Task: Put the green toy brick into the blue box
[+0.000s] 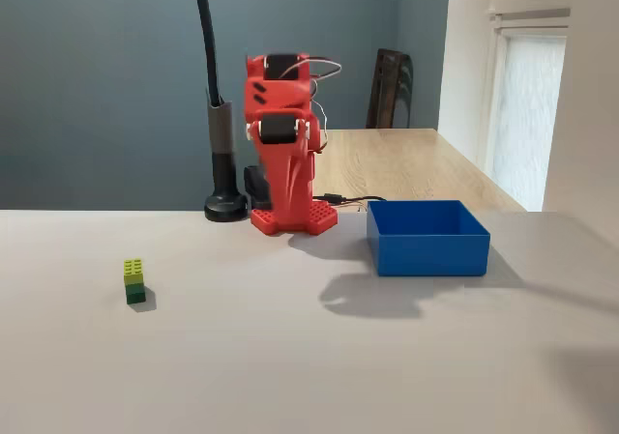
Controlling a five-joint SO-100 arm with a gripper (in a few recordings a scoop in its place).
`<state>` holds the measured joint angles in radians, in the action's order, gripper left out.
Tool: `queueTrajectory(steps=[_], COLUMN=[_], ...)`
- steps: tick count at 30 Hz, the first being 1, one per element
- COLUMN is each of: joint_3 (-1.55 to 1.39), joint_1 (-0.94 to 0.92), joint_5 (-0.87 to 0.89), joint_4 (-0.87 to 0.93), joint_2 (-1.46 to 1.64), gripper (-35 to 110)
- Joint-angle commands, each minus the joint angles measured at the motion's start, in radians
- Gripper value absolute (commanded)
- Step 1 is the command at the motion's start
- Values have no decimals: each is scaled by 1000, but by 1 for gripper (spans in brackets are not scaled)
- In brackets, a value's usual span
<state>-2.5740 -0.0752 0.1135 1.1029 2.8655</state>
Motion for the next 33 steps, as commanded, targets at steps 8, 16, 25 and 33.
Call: queueTrajectory(steps=[8,16,25,33], joint_3=[371,479,669,798], joint_1=[-235,-430,-545,-600], joint_5=[86,114,236,313], joint_4=[167,164,161,135], joint_2=[-373,-629,-933,-1115], gripper=[17,24,24,24])
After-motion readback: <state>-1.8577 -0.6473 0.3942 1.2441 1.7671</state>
